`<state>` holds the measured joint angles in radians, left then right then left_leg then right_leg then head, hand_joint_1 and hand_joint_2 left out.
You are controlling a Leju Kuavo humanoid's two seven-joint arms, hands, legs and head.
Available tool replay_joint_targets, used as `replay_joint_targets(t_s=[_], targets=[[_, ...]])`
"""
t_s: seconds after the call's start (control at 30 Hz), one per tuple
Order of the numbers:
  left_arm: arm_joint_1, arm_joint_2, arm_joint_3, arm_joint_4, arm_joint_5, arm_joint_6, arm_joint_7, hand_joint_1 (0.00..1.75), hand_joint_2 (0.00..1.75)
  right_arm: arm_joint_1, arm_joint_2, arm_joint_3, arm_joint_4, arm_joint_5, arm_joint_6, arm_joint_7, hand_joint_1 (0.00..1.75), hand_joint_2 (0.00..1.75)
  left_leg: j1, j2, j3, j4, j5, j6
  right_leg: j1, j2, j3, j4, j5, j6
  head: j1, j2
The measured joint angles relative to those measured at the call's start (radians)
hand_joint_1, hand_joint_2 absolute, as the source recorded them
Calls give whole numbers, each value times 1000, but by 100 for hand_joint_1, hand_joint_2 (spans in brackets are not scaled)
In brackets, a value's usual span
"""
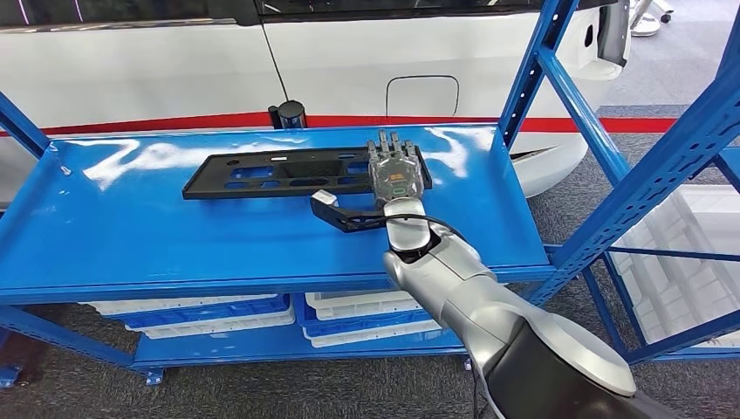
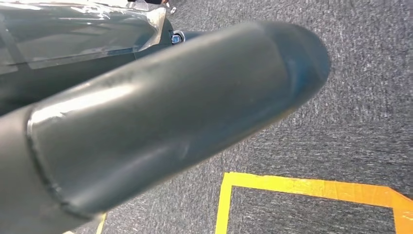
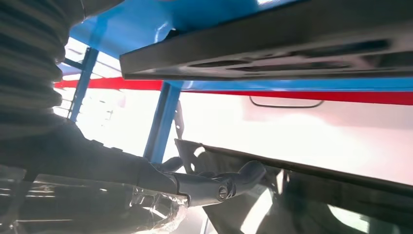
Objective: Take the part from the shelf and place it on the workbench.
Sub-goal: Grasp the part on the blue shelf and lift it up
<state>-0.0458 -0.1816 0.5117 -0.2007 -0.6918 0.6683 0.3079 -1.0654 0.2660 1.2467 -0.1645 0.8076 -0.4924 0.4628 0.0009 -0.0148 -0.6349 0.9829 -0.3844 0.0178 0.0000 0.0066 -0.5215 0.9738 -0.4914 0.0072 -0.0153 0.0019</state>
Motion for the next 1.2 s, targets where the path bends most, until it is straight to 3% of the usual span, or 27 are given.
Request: replay_joint_targets(t_s=[0.6, 0.63, 0.67, 0.77, 0.8, 0.87, 1.2], targets=[[0, 2, 10, 0, -14, 3, -17, 0, 0, 27, -59, -58, 2, -41, 17, -28, 0, 175, 0, 0, 0, 0, 0, 0, 0, 0, 0, 0, 0, 0, 0, 0], [0, 2, 10, 1, -14, 3, -17, 0, 0, 27, -59, -59, 2, -41, 17, -28, 7, 175, 0, 0, 0, 0, 0, 0, 0, 0, 0, 0, 0, 0, 0, 0], [0, 2, 11, 1, -14, 4, -16, 0, 0, 28, -60, -59, 2, -41, 18, -29, 33, 175, 0, 0, 0, 0, 0, 0, 0, 0, 0, 0, 0, 0, 0, 0], [0, 2, 12, 1, -17, 6, -9, 0, 0, 29, -60, -60, 2, -40, 18, -34, 145, 175, 0, 0, 0, 0, 0, 0, 0, 0, 0, 0, 0, 0, 0, 0], [0, 2, 12, 2, -18, 7, -5, 0, 0, 30, -60, -60, 2, -39, 18, -37, 163, 175, 0, 0, 0, 0, 0, 0, 0, 0, 0, 0, 0, 0, 0, 0], [0, 3, 12, 2, -20, 8, 1, 0, 0, 32, -60, -59, 2, -33, 19, -43, 174, 175, 0, 0, 0, 0, 0, 0, 0, 0, 0, 0, 0, 0, 0, 0], [-2, 3, 13, 2, -35, 12, 4, 0, 0, 25, -47, -56, 2, -2, 27, -59, 175, 175, 0, 0, 1, 0, 0, 0, 0, 0, 1, 0, 0, 0, 0, 0]])
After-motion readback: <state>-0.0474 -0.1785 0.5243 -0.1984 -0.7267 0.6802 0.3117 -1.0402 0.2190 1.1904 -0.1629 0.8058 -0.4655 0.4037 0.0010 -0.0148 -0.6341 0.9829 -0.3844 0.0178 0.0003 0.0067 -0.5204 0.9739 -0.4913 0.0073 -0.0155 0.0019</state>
